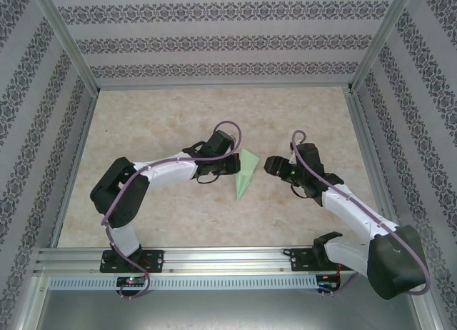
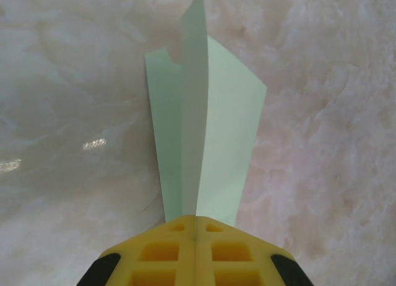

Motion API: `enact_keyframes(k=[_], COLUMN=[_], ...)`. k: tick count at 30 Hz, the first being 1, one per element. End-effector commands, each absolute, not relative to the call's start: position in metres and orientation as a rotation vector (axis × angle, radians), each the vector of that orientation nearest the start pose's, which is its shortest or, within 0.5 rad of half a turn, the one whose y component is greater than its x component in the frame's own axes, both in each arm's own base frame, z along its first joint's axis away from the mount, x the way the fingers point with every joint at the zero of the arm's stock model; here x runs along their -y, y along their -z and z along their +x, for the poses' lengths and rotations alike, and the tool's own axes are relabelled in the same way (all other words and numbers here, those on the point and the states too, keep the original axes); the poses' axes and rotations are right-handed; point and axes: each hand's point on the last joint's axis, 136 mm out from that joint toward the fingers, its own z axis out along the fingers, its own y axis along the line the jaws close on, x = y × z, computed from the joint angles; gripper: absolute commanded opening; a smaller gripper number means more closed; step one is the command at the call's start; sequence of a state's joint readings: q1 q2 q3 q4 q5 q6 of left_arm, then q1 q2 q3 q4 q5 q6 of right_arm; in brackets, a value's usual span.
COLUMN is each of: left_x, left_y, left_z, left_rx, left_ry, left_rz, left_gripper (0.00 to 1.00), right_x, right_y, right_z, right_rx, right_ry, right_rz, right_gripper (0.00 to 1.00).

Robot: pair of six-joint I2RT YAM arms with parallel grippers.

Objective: Fold a paper plane with a square sheet of paper (pick it up from the middle)

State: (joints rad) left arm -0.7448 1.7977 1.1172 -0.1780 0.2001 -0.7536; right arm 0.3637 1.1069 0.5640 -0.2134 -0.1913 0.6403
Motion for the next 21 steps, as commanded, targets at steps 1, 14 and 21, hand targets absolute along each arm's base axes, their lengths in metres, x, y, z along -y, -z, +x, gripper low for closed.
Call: enact_keyframes(k=[1, 14, 21], left_x=[0.361, 0.314, 0.313], left_y=[-0.096, -0.053, -0.051], left_z=[0.333, 0.329, 0.328], left_rx=[-2.482, -2.507, -2.514], left_ry=[1.080, 1.018, 1.023], left_rz=[0.063, -0.161, -0.152], left_gripper=[0.00, 0.00, 0.00], right_x=[-0.161, -0.236, -0.257], right_y=[-0.117, -0.093, -0.092], right_z=[0.292, 0.294, 0.295], right_rx=[-2.400, -2.533, -2.549], right_ry=[-0.724, -0.752, -0.755], right_rz=[0.244, 0.092, 0.023], right_gripper=[0.65, 0.39, 0.36])
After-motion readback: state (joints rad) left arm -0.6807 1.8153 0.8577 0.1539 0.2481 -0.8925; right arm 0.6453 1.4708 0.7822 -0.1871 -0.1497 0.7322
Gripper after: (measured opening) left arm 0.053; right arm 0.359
